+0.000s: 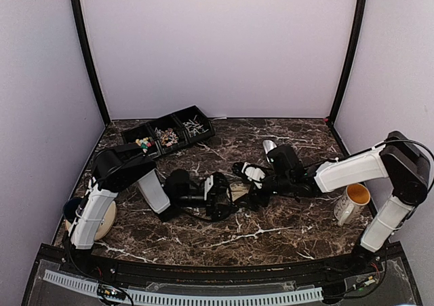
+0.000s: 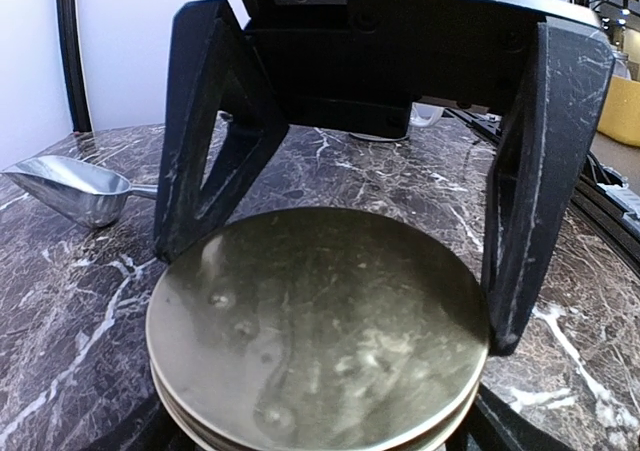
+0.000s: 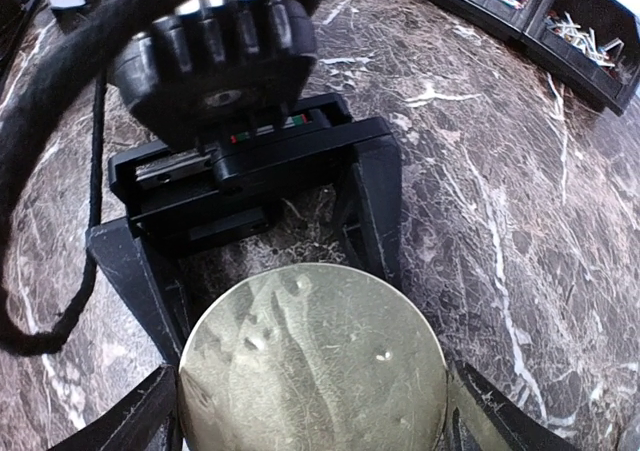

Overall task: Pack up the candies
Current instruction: Screw the box lid onto the packing box.

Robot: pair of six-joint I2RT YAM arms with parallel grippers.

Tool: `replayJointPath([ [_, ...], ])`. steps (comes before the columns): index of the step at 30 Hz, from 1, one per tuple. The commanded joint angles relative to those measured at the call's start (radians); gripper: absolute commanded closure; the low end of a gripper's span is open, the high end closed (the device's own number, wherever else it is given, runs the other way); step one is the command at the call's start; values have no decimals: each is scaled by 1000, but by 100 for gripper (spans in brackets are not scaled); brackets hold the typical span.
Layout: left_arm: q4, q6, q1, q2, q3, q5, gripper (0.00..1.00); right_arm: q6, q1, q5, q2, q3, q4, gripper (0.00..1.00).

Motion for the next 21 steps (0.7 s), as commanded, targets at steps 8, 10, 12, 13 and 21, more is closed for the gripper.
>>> replayJointPath([
  [8,-162,5,9,71,-34,-71,17,345,119,287,15,-12,46,21],
  [10,-160,5,9,71,-35,-69,17,322,119,288,-1,-14,29,18],
  [12,-160,5,9,71,-35,-68,17,296,118,285,-24,-10,-2,14],
  [13,-161,5,9,70,-35,-68,17,291,118,281,-36,-5,-23,13],
  [21,-162,8,9,72,-34,-54,17,114,69,123,-154,-34,-108,3],
])
